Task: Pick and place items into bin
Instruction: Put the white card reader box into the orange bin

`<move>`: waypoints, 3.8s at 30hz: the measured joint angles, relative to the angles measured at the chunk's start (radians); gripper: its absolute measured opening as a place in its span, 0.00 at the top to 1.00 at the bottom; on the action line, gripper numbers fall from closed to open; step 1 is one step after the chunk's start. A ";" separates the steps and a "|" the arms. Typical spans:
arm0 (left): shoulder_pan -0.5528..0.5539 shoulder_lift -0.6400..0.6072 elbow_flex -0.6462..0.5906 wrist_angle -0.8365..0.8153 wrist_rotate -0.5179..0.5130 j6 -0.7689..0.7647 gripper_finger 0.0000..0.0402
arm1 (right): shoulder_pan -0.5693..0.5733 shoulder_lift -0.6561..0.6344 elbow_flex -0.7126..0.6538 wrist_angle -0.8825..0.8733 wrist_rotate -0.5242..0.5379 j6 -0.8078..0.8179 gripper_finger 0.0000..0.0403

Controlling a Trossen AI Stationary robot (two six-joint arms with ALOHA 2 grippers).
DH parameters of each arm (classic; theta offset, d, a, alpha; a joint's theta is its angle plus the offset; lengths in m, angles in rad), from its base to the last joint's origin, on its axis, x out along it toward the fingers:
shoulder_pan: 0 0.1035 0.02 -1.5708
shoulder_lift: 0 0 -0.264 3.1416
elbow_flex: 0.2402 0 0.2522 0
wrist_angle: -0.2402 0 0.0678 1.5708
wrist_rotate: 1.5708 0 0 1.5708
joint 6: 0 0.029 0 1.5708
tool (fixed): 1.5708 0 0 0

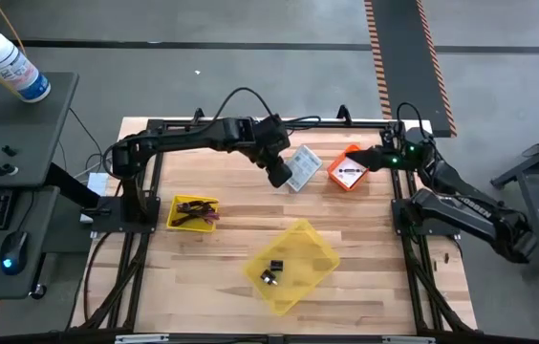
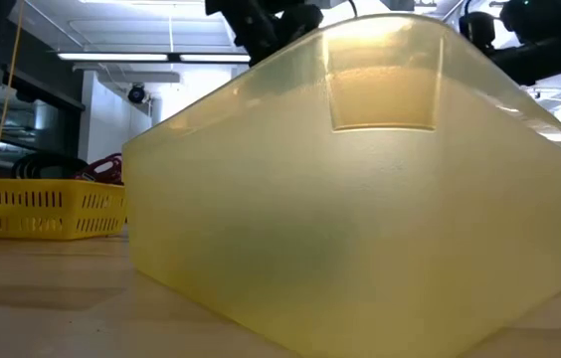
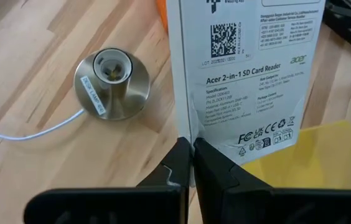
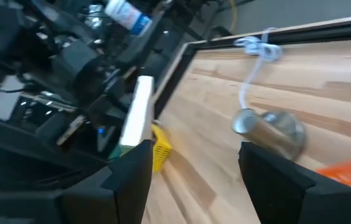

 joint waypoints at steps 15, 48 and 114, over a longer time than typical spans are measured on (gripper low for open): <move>0.000 0.000 0.005 -0.013 -0.001 0.001 1.00 | 0.207 0.237 0.000 0.329 0.033 0.099 0.45; -0.001 0.000 0.005 -0.045 -0.043 0.030 1.00 | 0.305 0.570 0.229 0.338 0.010 -0.034 0.86; 0.001 0.000 0.005 -0.141 -0.245 0.048 0.27 | -0.349 0.250 0.229 -0.569 -0.191 -0.583 0.87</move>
